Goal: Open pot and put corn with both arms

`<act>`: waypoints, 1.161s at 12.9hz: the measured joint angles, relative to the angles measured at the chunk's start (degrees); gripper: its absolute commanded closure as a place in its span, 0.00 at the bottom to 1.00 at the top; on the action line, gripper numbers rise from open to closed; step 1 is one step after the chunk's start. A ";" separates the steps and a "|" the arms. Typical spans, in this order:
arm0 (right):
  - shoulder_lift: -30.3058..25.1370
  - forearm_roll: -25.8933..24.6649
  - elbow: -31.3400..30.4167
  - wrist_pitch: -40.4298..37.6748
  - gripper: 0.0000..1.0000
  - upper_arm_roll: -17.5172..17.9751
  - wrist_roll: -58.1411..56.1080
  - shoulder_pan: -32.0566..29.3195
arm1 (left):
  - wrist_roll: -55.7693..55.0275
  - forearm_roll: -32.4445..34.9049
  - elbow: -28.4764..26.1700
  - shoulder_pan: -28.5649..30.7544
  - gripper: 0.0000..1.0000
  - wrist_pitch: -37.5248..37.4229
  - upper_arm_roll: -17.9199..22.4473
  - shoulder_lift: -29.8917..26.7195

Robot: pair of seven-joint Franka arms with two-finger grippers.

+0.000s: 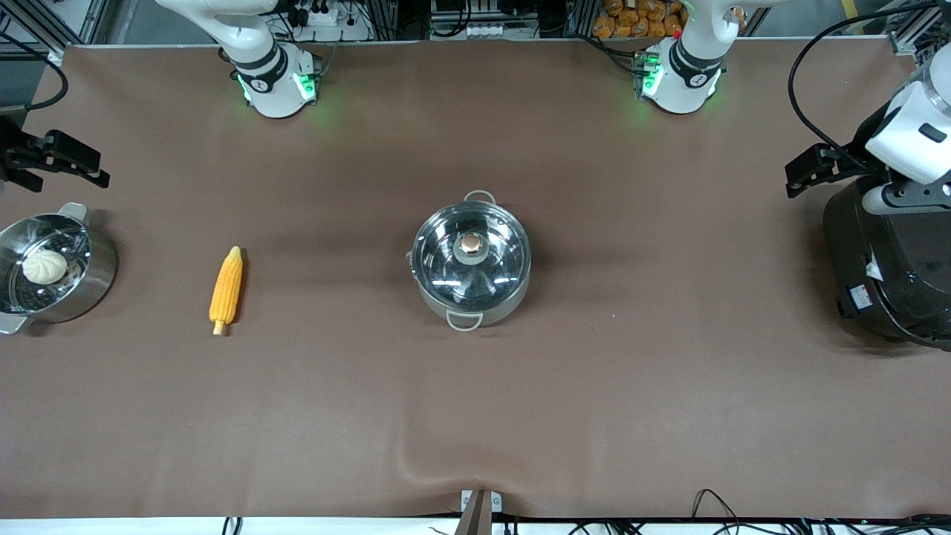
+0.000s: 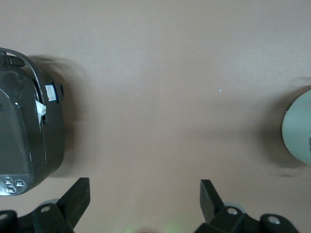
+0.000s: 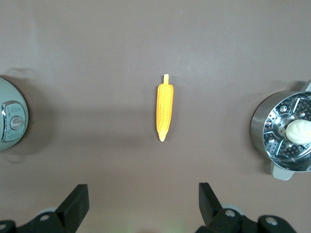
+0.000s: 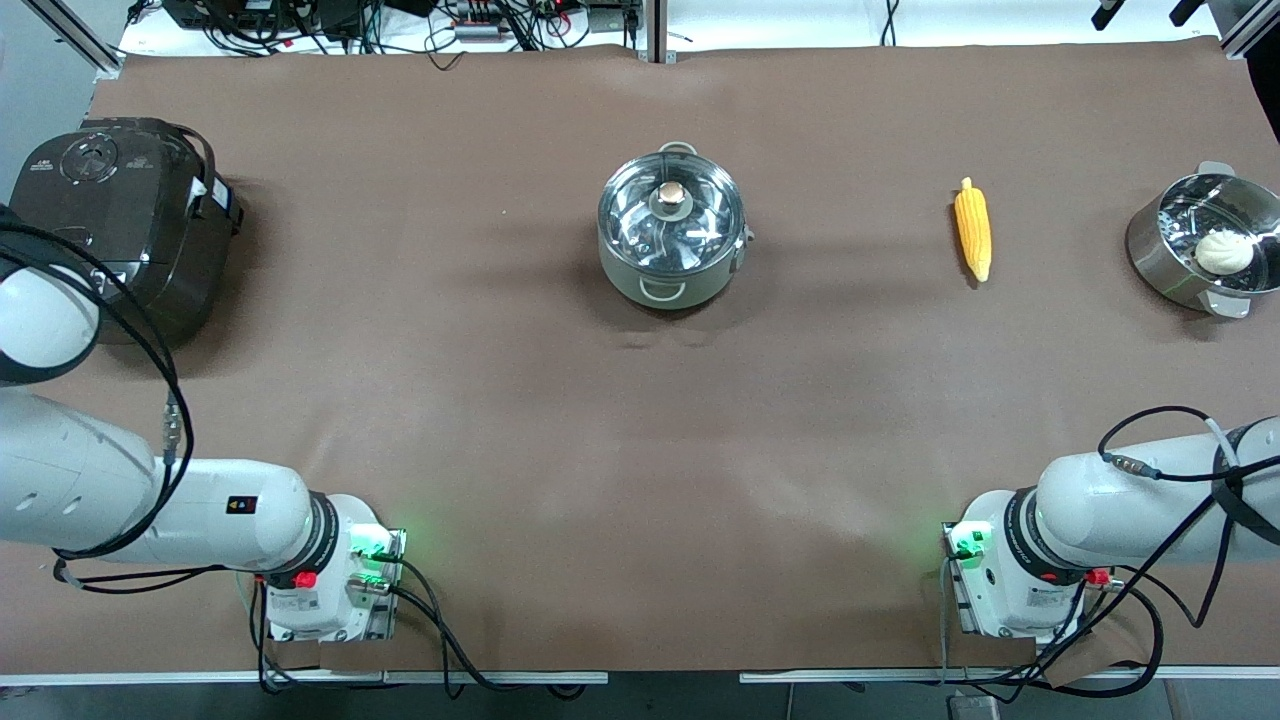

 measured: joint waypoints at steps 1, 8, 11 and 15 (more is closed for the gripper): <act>0.02 0.00 0.00 0.00 0.00 0.00 0.00 0.00 | 0.00 0.00 0.00 0.01 0.00 0.00 0.00 0.00; 0.27 0.03 -1.02 0.14 0.00 0.06 0.00 0.00 | 0.00 -0.12 0.58 0.11 0.00 0.01 0.00 0.16; 1.26 0.07 -6.63 5.73 0.00 0.17 0.00 0.01 | -7.07 -0.55 0.75 -3.75 0.00 0.33 -2.58 2.58; 3.38 0.08 -18.89 20.13 0.00 0.31 -0.04 0.02 | -28.50 -0.67 5.79 -14.01 0.00 5.09 -4.76 11.00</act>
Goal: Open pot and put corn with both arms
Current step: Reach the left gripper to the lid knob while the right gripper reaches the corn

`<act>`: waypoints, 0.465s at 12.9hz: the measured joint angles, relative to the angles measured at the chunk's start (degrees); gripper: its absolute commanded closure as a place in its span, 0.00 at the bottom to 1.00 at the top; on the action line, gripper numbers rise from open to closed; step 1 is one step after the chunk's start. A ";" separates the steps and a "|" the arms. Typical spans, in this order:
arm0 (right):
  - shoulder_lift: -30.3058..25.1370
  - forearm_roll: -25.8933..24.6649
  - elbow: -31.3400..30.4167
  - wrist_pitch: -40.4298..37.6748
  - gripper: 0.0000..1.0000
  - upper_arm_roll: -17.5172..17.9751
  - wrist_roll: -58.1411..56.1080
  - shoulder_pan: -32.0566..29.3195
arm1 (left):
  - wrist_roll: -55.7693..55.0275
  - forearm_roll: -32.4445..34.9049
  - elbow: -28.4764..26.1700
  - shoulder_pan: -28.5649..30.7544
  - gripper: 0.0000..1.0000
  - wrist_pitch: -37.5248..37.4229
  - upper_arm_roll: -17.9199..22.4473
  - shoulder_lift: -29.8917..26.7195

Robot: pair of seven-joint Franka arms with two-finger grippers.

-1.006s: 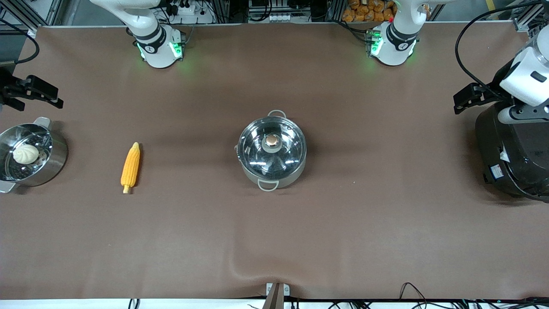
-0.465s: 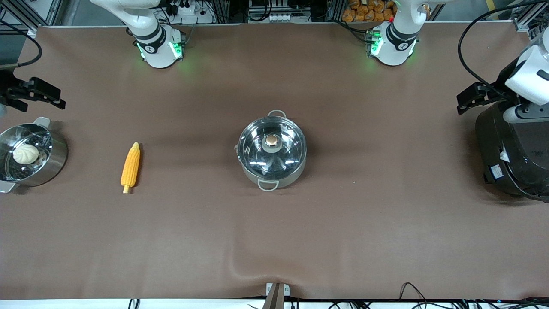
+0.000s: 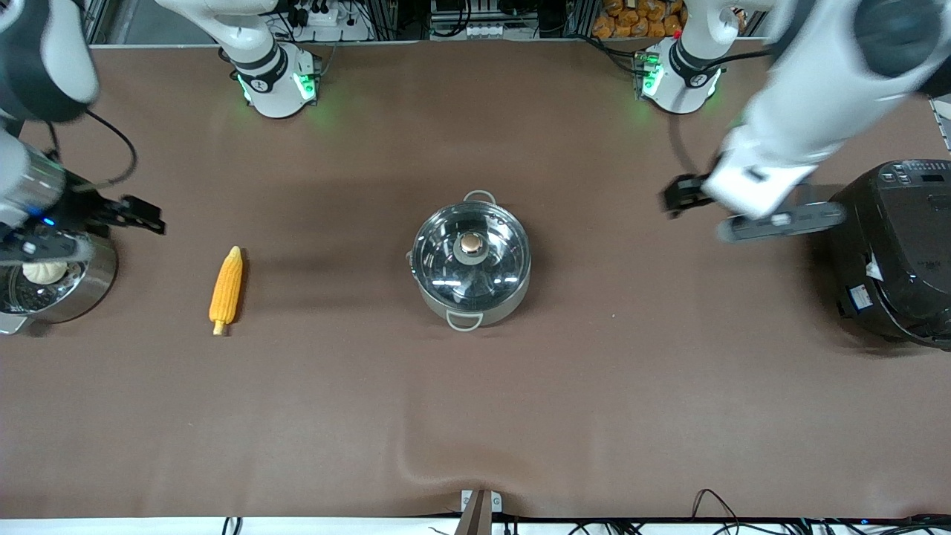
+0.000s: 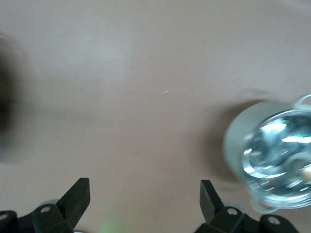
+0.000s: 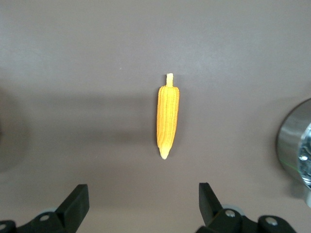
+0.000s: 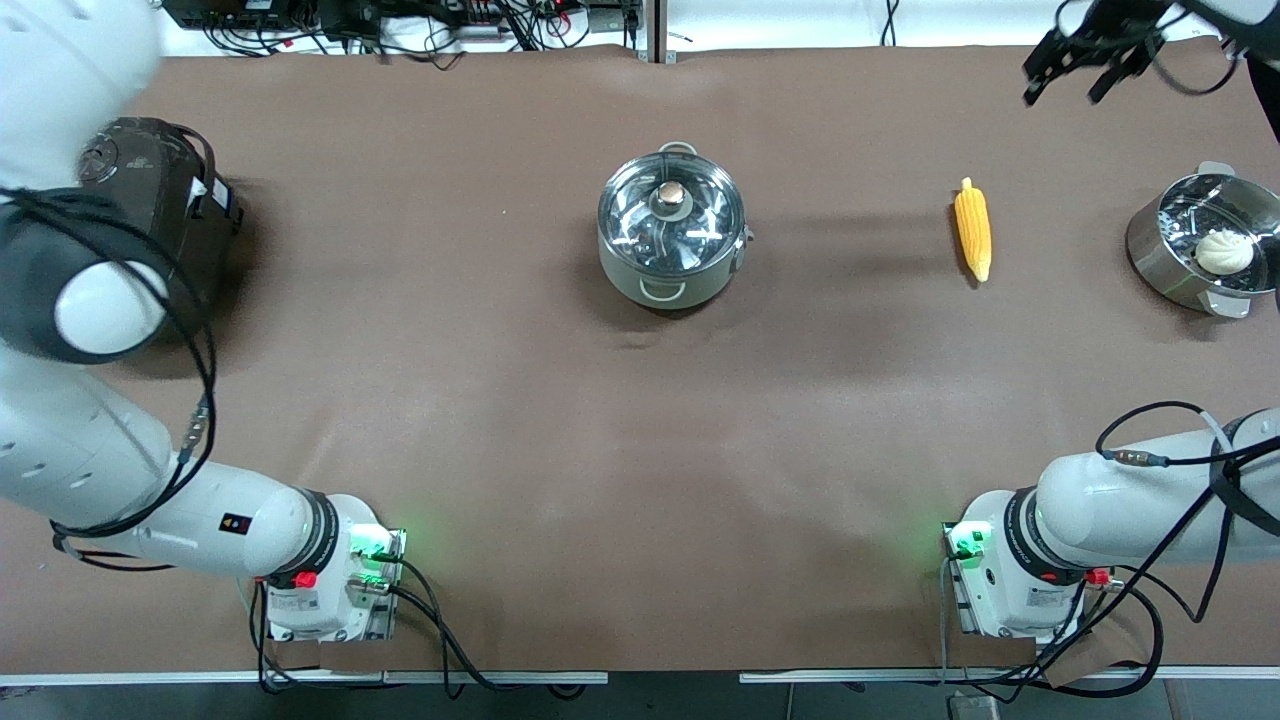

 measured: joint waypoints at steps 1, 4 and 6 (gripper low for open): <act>0.67 0.00 -2.23 2.64 0.00 0.02 0.00 0.00 | -4.68 0.00 1.05 -2.52 0.00 2.61 -0.06 1.99; 4.36 0.00 -6.95 10.47 0.00 -0.08 0.00 -0.04 | -17.76 0.00 2.64 -8.71 0.00 10.17 0.02 7.76; 7.21 0.00 -9.75 16.44 0.00 -0.21 -0.13 -0.17 | -24.84 0.00 4.13 -11.87 0.00 12.56 0.10 12.45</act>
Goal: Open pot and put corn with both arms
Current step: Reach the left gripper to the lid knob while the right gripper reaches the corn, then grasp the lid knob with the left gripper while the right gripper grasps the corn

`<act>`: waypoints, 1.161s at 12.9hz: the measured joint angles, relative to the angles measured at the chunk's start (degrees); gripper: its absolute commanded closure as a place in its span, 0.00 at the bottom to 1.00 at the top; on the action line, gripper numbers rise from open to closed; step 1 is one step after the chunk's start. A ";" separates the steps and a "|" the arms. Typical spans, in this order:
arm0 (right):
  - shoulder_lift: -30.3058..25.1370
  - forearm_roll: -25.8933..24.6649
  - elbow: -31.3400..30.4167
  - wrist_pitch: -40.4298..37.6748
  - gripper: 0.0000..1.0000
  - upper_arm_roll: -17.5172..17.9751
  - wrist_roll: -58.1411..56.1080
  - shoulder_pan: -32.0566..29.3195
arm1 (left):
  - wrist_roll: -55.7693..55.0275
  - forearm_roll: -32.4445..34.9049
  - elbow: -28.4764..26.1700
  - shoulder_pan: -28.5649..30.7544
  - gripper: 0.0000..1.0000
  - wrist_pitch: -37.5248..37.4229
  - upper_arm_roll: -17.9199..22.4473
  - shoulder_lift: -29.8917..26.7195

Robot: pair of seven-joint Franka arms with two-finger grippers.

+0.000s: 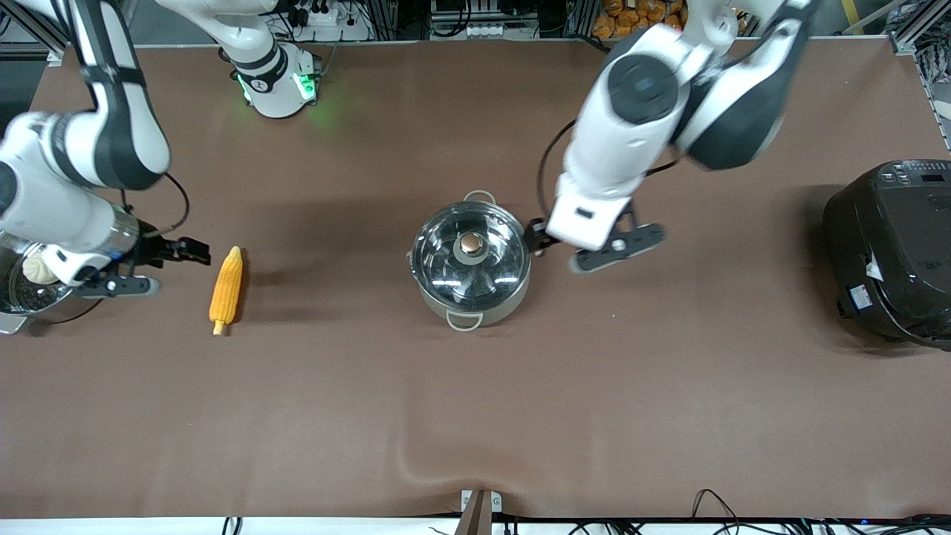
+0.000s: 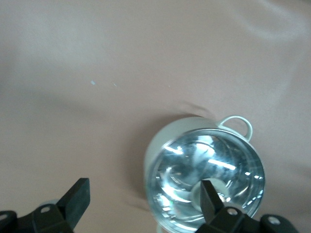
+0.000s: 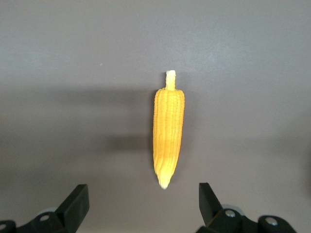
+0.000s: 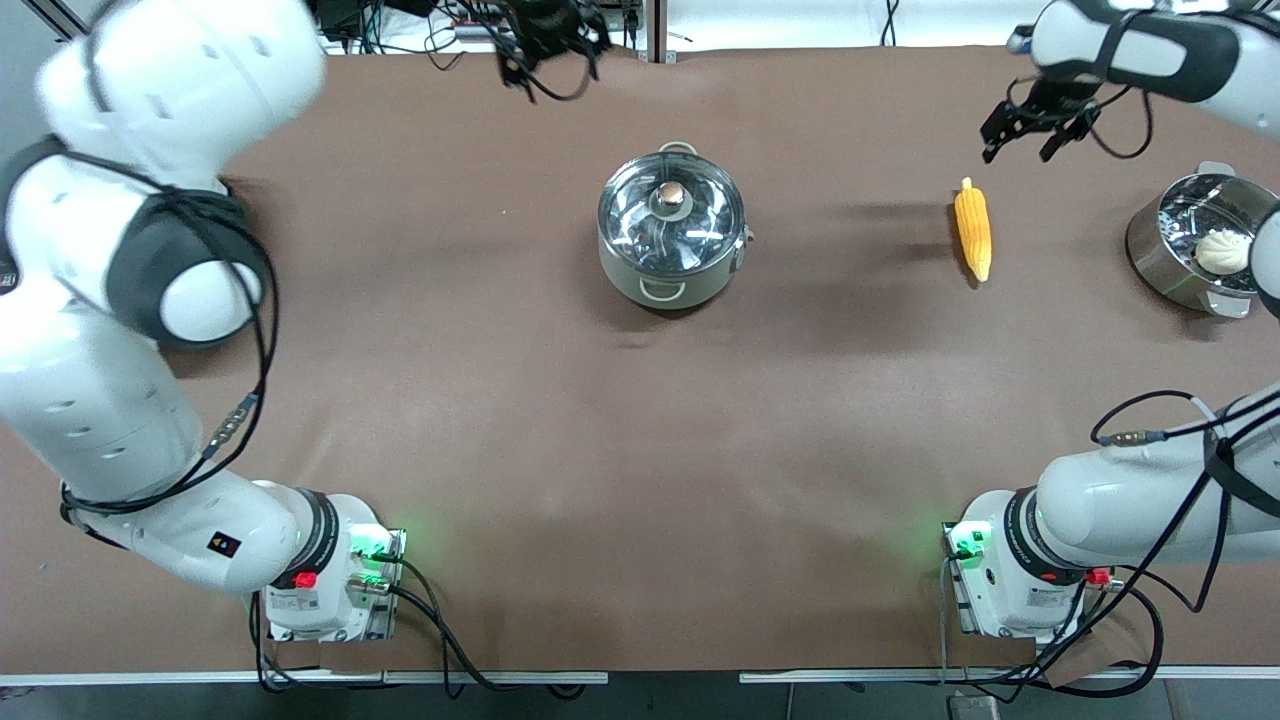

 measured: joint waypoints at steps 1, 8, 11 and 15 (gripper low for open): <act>1.27 0.00 -1.49 3.35 0.00 0.01 -0.09 -0.01 | -3.61 0.00 0.96 -1.46 0.00 0.64 0.06 2.50; 9.95 -1.75 -4.25 16.30 0.00 0.00 -0.63 -0.08 | -24.30 0.00 7.88 -11.83 0.00 3.34 4.65 11.35; 12.61 -1.80 -4.26 18.65 0.00 -0.08 -0.78 -0.17 | -25.01 0.00 8.06 -12.55 0.00 3.52 4.77 12.14; 16.20 -2.31 -4.24 21.75 0.04 -0.17 -1.54 -0.23 | -26.28 0.00 8.03 -13.71 0.00 3.97 5.00 14.55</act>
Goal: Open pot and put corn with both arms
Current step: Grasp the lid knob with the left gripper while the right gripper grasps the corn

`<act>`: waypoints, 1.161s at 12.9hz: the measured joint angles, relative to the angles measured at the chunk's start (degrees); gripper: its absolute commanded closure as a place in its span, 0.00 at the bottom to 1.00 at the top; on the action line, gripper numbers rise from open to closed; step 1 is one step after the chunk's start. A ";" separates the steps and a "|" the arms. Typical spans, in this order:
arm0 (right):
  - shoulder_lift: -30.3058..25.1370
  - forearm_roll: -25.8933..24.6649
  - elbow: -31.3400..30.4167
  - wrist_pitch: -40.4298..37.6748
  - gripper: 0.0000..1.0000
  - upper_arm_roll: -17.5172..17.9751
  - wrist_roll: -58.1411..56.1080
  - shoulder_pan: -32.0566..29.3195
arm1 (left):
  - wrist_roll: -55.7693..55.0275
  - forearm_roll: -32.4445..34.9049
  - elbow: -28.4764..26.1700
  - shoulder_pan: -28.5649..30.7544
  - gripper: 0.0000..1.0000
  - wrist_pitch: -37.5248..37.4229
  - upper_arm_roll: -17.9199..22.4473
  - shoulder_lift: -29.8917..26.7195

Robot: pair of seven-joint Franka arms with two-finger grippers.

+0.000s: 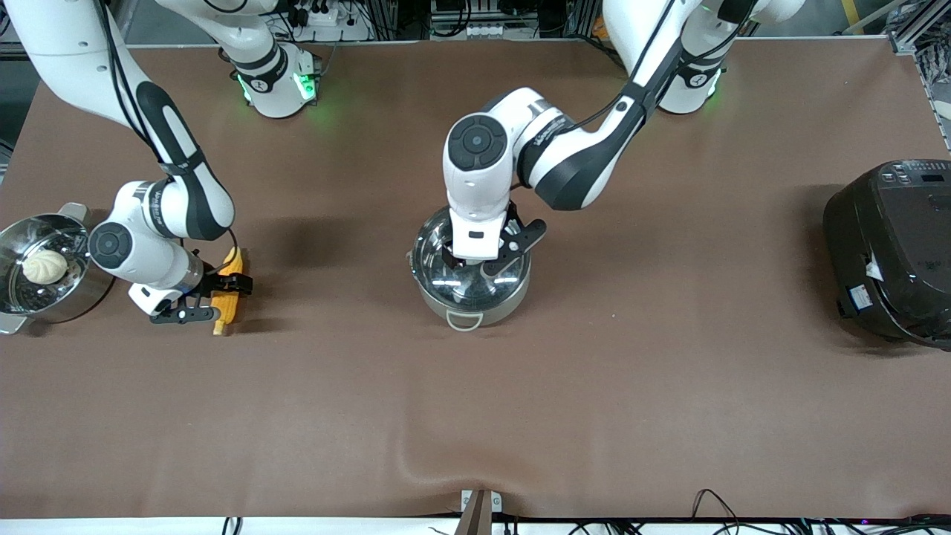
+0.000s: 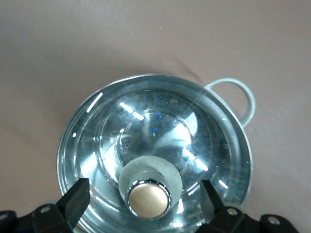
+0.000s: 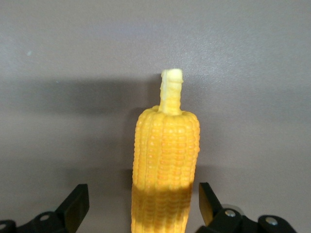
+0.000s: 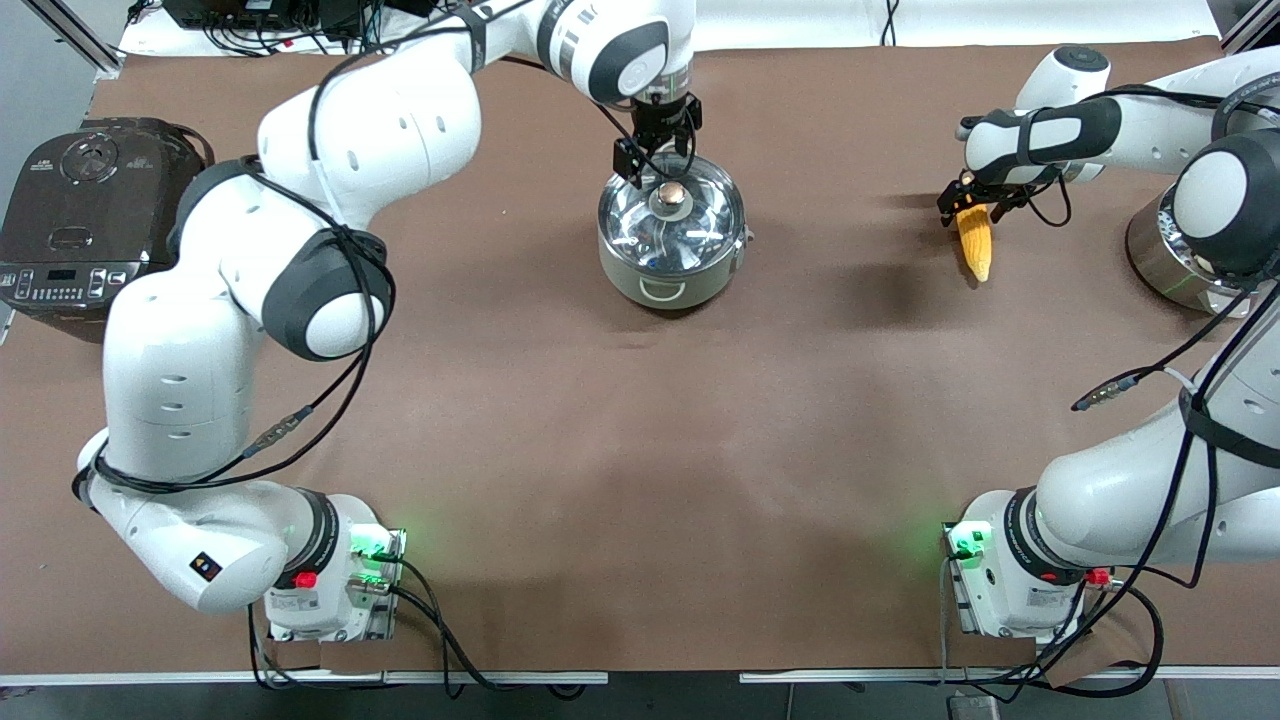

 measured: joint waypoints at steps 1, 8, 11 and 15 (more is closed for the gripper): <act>0.38 -0.05 0.01 0.86 0.47 -0.08 -1.09 -0.17 | -0.35 0.00 0.00 -0.20 0.00 0.82 0.09 0.81; 1.45 -0.12 0.36 2.75 1.00 0.12 -8.05 -3.22 | -2.12 0.00 0.03 -1.42 0.05 2.24 0.19 2.28; 1.11 -0.13 1.17 2.14 1.00 0.58 -8.07 -3.05 | -2.14 0.00 0.02 -1.57 0.14 2.25 0.19 2.54; -2.02 -0.06 6.48 -12.19 1.00 1.30 -7.98 -1.91 | -2.14 0.00 0.02 -1.58 0.43 2.38 0.20 3.35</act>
